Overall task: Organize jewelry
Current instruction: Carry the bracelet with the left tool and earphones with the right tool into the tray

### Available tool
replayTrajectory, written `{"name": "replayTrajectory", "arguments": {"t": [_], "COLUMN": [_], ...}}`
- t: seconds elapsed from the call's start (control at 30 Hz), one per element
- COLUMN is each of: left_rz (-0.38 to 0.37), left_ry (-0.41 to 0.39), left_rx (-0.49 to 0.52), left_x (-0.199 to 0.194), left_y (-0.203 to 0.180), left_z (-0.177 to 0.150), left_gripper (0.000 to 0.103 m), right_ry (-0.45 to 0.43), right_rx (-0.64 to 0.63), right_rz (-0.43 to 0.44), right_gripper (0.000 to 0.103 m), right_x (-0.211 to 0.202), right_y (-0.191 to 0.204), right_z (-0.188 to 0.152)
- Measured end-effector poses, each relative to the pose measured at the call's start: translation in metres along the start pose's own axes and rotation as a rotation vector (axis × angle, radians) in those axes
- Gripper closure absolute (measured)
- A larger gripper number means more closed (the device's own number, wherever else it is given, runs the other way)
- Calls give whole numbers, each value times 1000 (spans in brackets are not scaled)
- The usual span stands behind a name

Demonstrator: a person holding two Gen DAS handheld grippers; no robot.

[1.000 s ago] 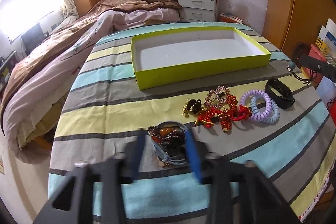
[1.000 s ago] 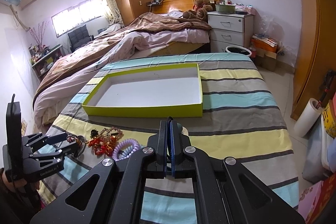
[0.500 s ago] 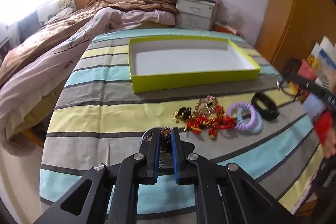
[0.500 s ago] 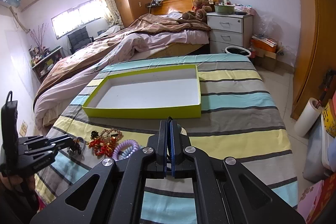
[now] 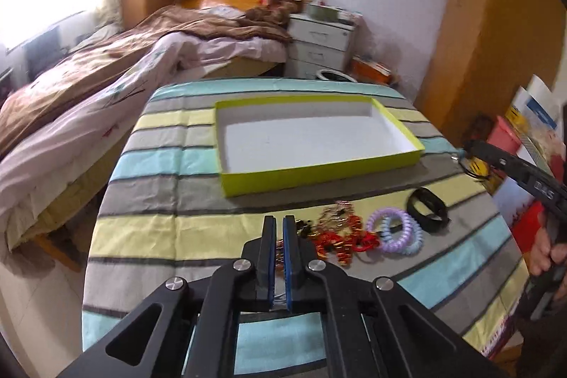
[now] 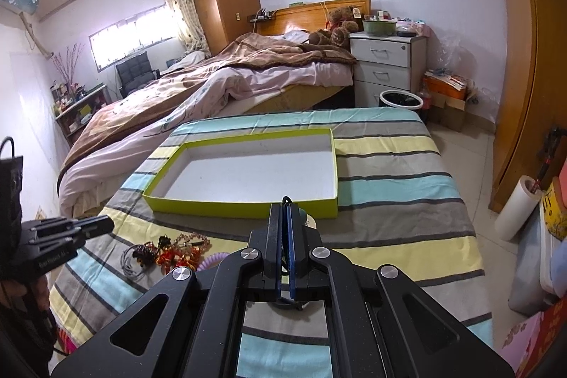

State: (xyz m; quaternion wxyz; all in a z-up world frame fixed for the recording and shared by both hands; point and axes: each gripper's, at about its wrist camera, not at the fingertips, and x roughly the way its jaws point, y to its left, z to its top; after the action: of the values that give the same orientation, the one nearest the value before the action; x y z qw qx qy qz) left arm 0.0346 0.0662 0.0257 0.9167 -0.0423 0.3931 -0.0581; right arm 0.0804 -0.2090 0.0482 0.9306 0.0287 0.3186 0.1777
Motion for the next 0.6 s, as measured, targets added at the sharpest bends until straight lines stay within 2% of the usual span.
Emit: {"name": "replayTrajectory", "arguments": {"t": [0.1, 0.17, 0.23, 0.43, 0.5, 0.53, 0.6], "left_rz": [-9, -14, -27, 18, 22, 39, 54], "left_ry": [35, 53, 71, 116, 141, 147, 152], "left_rx": [-21, -6, 23, 56, 64, 72, 81], "left_x": [9, 14, 18, 39, 46, 49, 50], "left_y": [3, 0, -7, -18, -21, -22, -23], "left_z": [-8, -12, -15, -19, -22, -23, -24], "left_gripper": [90, 66, 58, 59, 68, 76, 79], "right_ry": [6, 13, 19, 21, 22, 22, 21], "right_rx": [4, 4, 2, 5, 4, 6, 10], "right_rz": [1, 2, 3, 4, 2, 2, 0], "right_gripper": [101, 101, 101, 101, 101, 101, 101], "right_x": [1, 2, 3, 3, 4, 4, 3], "right_y": [0, 0, 1, 1, 1, 1, 0], "right_z": [-1, -2, -4, -7, -6, -7, -6]}}
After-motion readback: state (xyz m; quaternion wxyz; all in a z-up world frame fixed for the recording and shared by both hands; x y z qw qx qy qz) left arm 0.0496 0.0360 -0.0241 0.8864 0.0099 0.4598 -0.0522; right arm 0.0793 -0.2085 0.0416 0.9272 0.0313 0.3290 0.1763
